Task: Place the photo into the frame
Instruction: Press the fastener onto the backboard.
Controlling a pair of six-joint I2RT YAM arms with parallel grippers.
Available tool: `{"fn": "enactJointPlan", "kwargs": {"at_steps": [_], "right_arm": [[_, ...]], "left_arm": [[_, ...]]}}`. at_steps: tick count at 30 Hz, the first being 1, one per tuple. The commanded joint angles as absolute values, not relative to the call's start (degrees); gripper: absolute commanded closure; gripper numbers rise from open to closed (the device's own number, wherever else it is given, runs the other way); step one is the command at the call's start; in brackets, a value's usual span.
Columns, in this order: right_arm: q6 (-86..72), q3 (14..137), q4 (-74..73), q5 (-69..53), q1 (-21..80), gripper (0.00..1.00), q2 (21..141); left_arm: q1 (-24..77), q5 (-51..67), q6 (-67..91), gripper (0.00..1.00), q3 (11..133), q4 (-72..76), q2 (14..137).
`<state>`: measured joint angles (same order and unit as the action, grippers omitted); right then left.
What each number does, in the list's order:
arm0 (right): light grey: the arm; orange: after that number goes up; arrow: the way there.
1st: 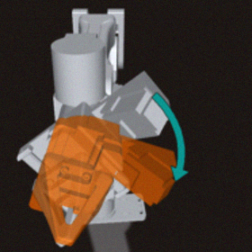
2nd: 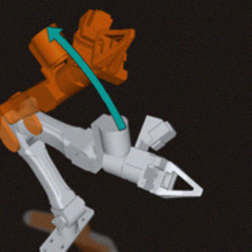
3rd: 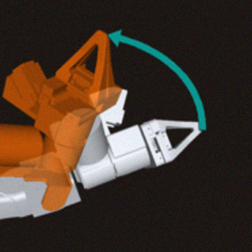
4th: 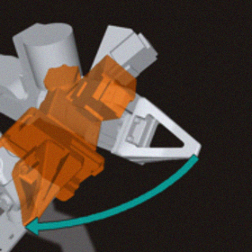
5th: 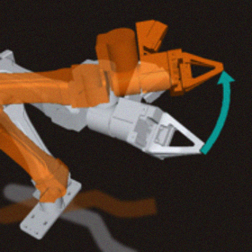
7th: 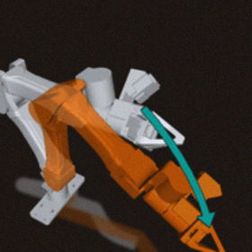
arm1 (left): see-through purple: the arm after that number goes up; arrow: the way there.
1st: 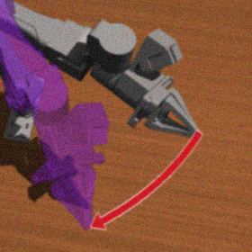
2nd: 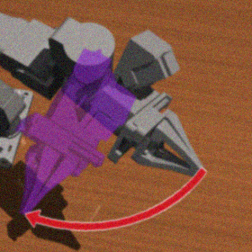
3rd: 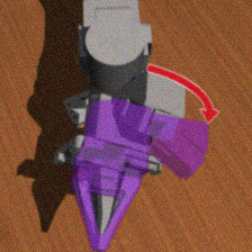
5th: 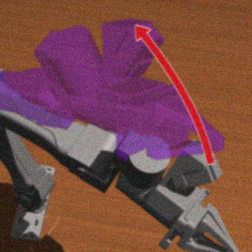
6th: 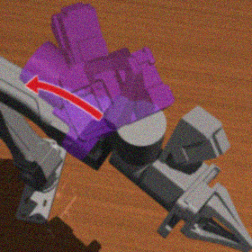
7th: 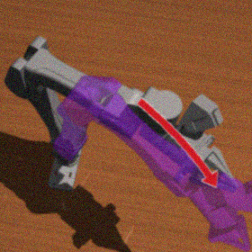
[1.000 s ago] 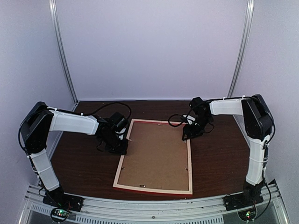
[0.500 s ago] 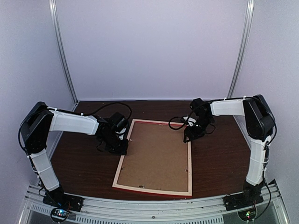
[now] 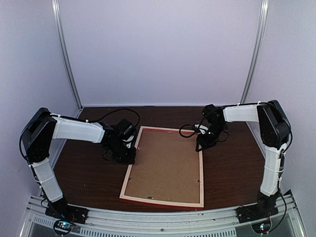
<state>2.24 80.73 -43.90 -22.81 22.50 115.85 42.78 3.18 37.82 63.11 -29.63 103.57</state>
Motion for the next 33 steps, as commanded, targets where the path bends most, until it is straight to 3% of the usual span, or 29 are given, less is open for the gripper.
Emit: {"fn": "enactJointPlan", "kwargs": {"at_steps": [1, 14, 22, 33], "right_arm": [[3.3, 81.2, -45.5, -20.8, 21.4, 0.65, 118.5], [3.9, 85.0, -43.0, -24.8, 19.6, 0.78, 120.4], [0.8, 84.7, -38.8, -29.6, 17.9, 0.62, 120.6], [0.6, 86.4, -40.8, -29.2, 17.9, 0.59, 120.7]], "left_arm": [[43.4, 5.2, 35.9, 0.82, 63.8, -29.2, 103.8], [43.4, 5.5, 35.9, 0.82, 63.3, -29.0, 103.7], [43.4, 5.8, 36.1, 0.82, 63.1, -28.7, 103.4], [43.6, 6.7, 36.5, 0.81, 63.2, -28.1, 103.3]]}}
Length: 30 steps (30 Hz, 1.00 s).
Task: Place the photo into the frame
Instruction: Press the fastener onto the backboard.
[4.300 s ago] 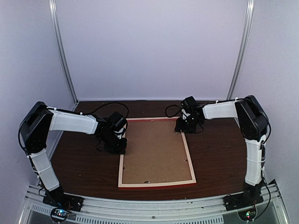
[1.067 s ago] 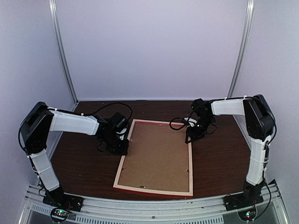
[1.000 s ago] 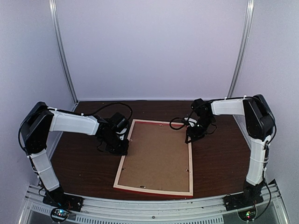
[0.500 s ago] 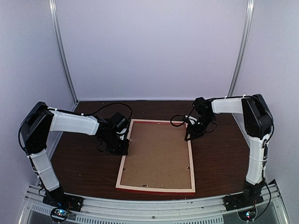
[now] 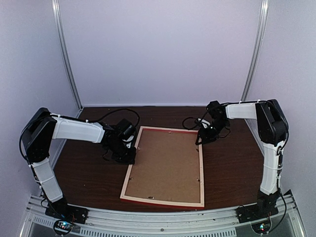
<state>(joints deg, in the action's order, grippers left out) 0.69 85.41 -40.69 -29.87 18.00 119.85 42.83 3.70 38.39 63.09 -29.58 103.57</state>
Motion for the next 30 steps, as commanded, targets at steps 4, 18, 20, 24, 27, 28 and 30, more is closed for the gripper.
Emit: {"fn": "enactJointPlan", "kwargs": {"at_steps": [4, 18, 20, 24, 27, 28, 30], "right_arm": [[0.2, 85.2, -42.5, -28.4, 18.0, 0.56, 119.0], [-8.0, 77.0, -40.7, -28.5, 19.6, 0.48, 113.9], [-9.6, 74.9, -38.8, -29.9, 19.7, 0.5, 112.7], [-11.8, 72.2, -35.5, -31.3, 20.0, 0.56, 111.4], [-12.0, 72.9, -35.5, -30.2, 20.0, 0.62, 111.9], [-11.8, 73.5, -35.8, -29.7, 20.0, 0.64, 112.2], [-11.2, 74.9, -36.6, -28.9, 20.0, 0.67, 113.2]], "left_arm": [[43.6, 6.2, 36.5, 0.79, 63.4, -27.9, 103.5], [44.2, 5.4, 37.5, 0.77, 63.4, -26.7, 103.6], [44.3, 5.3, 37.6, 0.74, 63.3, -26.5, 103.5], [44.6, 6.1, 38.2, 0.7, 62.6, -25.3, 103.0], [44.6, 7.3, 38.8, 0.66, 61.6, -24.2, 102.1], [44.6, 7.6, 38.9, 0.64, 61.2, -23.8, 101.7], [44.6, 7.4, 39.2, 0.61, 60.2, -23.1, 100.5]]}}
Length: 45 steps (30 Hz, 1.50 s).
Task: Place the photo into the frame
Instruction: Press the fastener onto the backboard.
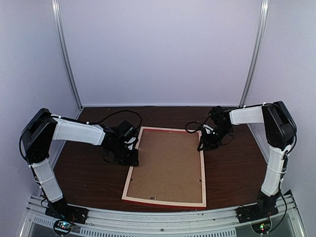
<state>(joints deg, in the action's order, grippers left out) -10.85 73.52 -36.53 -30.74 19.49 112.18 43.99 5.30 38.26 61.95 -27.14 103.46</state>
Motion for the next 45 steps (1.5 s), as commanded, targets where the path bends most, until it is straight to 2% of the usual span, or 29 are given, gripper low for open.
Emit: {"fn": "enactJointPlan", "kwargs": {"at_steps": [1, 8, 16, 20, 23, 25, 30, 38, 45], "right_arm": [[-10.8, 75.8, -37.0, -28.5, 20.0, 0.68, 113.8], [-5.9, 83.9, -40.6, -26.3, 19.5, 0.75, 118.1], [-2.1, 92.4, -43.0, -28.2, 19.4, 0.76, 122.1], [-2.0, 94.7, -43.5, -28.7, 19.4, 0.68, 122.8], [-2.7, 95.3, -43.7, -28.6, 19.4, 0.62, 122.6], [-3.6, 94.9, -43.6, -28.3, 19.4, 0.59, 122.1], [-5.8, 92.5, -42.6, -28.2, 19.6, 0.57, 119.9], [-7.7, 87.6, -42.1, -27.7, 19.6, 0.57, 116.6], [-10.2, 83.7, -40.9, -26.8, 20.7, 0.55, 113.4]], "left_arm": [[44.6, 7.0, 39.2, 0.59, 59.9, -22.9, 100.0], [43.9, 2.0, 36.3, 0.43, 62.0, -26.3, 99.0], [37.1, 3.7, 32.5, 0.32, 67.8, -28.0, 103.5], [33.7, 4.6, 31.8, 0.25, 73.0, -28.3, 108.4], [32.3, 4.5, 31.6, 0.24, 77.3, -29.0, 112.5], [32.0, 2.9, 31.5, 0.27, 81.2, -30.5, 115.1], [32.1, 3.1, 32.2, 0.42, 86.8, -31.2, 119.6], [33.0, -0.1, 33.6, 0.63, 88.9, -31.9, 122.5], [33.7, -3.3, 33.2, 0.74, 89.1, -31.9, 123.4]]}}
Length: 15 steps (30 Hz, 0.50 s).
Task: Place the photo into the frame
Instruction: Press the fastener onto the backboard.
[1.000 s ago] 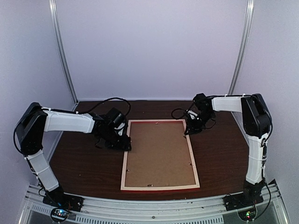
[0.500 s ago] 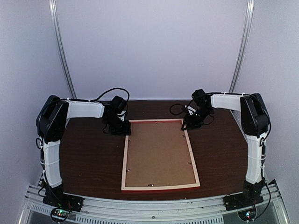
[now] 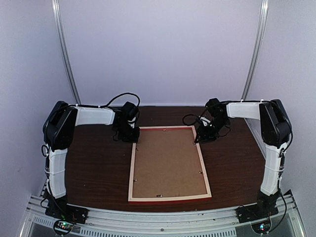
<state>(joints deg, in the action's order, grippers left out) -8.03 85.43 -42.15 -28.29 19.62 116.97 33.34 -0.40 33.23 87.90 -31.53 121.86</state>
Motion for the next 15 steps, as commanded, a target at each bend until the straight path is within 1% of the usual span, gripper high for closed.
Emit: {"fn": "enactJointPlan", "kwargs": {"at_steps": [1, 8, 15], "right_arm": [[-10.7, 83.4, -40.7, -25.9, 21.0, 0.55, 113.1], [-11.7, 83.9, -41.2, -20.3, 21.7, 0.54, 113.6], [-10.8, 86.4, -42.4, -18.8, 22.1, 0.54, 115.7]], "left_arm": [[33.7, -3.5, 33.2, 0.75, 89.0, -31.9, 123.4], [33.8, -3.9, 34.0, 0.78, 89.4, -31.9, 124.0], [34.3, -3.6, 35.0, 0.8, 89.5, -31.8, 124.7]]}}
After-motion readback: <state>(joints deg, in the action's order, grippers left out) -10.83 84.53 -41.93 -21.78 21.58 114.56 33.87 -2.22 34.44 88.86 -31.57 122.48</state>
